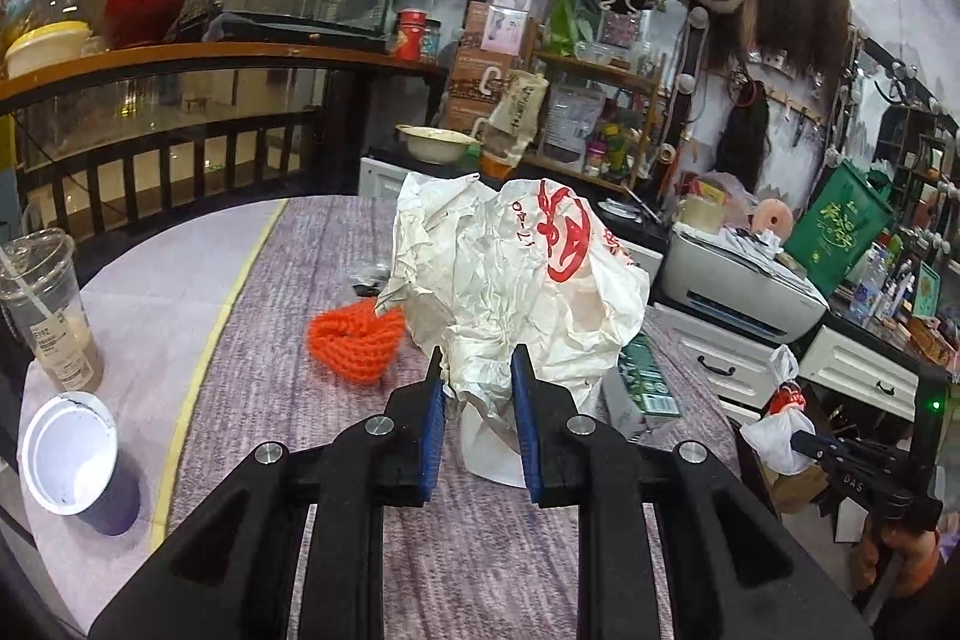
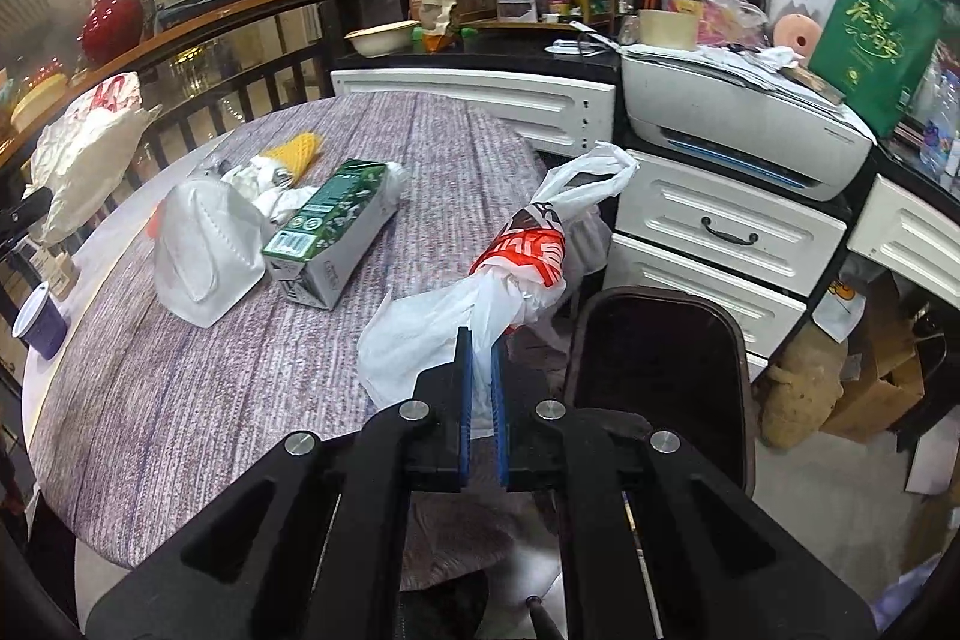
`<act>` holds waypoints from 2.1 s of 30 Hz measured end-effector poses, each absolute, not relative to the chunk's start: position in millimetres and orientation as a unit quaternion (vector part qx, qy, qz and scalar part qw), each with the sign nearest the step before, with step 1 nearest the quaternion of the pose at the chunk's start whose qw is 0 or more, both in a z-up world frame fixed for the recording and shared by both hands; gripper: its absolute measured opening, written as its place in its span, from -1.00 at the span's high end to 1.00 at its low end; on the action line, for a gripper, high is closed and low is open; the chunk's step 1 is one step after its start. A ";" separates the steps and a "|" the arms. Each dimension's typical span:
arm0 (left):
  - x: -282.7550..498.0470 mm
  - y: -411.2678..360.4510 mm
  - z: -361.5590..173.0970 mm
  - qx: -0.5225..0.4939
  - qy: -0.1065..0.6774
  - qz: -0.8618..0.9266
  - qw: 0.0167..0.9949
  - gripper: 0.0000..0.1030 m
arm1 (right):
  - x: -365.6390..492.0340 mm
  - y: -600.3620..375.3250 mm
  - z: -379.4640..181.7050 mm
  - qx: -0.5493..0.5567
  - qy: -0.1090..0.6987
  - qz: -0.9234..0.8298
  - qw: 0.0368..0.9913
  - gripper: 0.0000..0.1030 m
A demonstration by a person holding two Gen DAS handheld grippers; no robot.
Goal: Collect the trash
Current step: 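Grasp the small white bag with red label using the right tool, then drop the small white bag into the bin with the right tool while the left holds its bag, then move the white red-printed bag over the bin and open the left tool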
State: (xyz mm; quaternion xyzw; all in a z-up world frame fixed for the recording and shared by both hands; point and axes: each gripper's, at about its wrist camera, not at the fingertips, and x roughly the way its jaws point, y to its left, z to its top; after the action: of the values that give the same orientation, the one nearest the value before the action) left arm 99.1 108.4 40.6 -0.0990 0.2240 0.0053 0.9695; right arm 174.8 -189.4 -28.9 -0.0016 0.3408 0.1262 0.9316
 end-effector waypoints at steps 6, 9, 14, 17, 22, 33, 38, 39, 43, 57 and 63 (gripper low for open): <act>106.4 73.4 38.8 -0.090 0.229 -0.040 0.968 0.59 | 173.7 -219.2 -32.3 0.015 0.345 0.096 0.934 0.88; 109.5 53.5 39.2 -0.083 0.230 -0.064 0.968 0.59 | 176.6 -238.4 -38.6 0.024 0.355 0.079 0.931 0.87; 117.2 19.9 38.4 -0.069 0.234 -0.100 0.965 0.59 | 185.6 -264.3 -53.5 0.031 0.371 0.053 0.927 0.87; 123.8 -2.1 35.9 -0.063 0.241 -0.124 0.960 0.59 | 194.8 -280.1 -71.2 0.044 0.394 0.044 0.917 0.87; 131.8 -33.9 28.2 -0.052 0.258 -0.159 0.952 0.59 | 212.3 -295.8 -111.5 0.047 0.437 0.027 0.898 0.87; 142.5 -75.6 10.0 -0.038 0.291 -0.199 0.935 0.59 | 240.5 -326.2 -198.5 0.109 0.518 -0.008 0.849 0.67; 144.4 -88.7 -0.2 -0.029 0.305 -0.210 0.928 0.59 | 234.5 -334.5 -210.1 0.116 0.518 -0.032 0.847 -0.18; 145.1 -92.2 -2.3 -0.027 0.308 -0.212 0.927 0.59 | 232.3 -336.7 -211.4 0.119 0.519 -0.034 0.846 -0.18; 148.6 -107.8 -9.3 -0.023 0.321 -0.227 0.919 0.59 | 220.0 -346.8 -207.0 0.138 0.514 -0.046 0.845 -0.24; 163.8 -182.7 -51.5 0.039 0.370 -0.270 0.888 0.59 | 162.1 -426.3 -159.5 0.184 0.439 -0.145 0.868 -0.35; 177.8 -207.6 -73.7 0.077 0.388 -0.261 0.880 0.59 | 149.5 -452.3 -157.5 0.202 0.433 -0.167 0.863 -0.48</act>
State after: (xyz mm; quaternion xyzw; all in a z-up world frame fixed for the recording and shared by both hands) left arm 177.8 -207.6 -73.7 0.0770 0.3884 -0.2615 0.8802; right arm 149.5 -452.3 -157.5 0.2020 0.4327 -0.1673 0.8625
